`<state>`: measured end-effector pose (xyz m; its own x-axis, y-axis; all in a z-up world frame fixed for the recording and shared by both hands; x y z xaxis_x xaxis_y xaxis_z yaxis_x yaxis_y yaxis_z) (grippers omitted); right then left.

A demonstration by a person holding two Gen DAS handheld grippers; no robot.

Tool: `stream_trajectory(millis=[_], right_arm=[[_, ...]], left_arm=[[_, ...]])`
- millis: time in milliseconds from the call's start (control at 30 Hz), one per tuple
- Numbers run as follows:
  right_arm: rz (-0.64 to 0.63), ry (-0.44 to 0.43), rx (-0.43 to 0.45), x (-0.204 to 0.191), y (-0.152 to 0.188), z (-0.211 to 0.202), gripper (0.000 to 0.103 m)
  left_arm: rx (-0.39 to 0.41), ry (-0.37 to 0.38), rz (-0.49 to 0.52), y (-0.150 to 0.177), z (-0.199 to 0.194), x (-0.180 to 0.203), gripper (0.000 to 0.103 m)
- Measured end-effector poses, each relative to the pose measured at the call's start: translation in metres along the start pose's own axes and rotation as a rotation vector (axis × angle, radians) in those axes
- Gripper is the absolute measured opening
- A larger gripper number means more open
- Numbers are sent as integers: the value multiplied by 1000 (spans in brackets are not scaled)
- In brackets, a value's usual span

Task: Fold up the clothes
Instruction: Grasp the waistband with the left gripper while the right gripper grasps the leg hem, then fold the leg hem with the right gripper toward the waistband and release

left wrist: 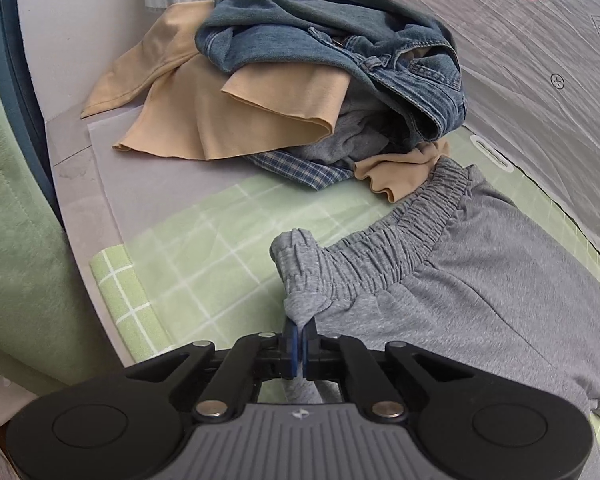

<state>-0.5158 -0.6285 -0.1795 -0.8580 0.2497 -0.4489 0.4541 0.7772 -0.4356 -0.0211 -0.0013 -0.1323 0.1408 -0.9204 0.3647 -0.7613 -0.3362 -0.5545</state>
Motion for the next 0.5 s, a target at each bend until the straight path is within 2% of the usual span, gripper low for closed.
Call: stream_trajectory(millis=[133,233,333,400,500], right_arm=[[5,-27,16,-4,-13,-12,1],[-2,-72,46,-13,-25,-22,1],[-34,-91,57,-27,-32,-16,1],[-44,-58,29,-34,-33,-1,1],[-11,-88,9,-43,-37,6,1]], left_arm=[[60,-1,-73,-8,-31,-5,2],[105,21,-85,-16,-50,5,2],[110,25,-91,-17,-46,15,2],[102,20,-129,-15,-38,18,2],[124,57,-155,-17,-41,25,2]])
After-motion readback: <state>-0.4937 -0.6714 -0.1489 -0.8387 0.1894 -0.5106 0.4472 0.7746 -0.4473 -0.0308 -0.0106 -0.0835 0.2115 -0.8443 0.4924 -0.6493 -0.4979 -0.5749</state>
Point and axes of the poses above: each gripper's, at about its wrist camera, not at the fingertips, and z roughly the way its jaws point, x to its right, y to its underside, the point moved 1 cm from there along z, roughly the way its jaws point, and after that the axes turned 15 degrees about y, right-handed, at the moved point
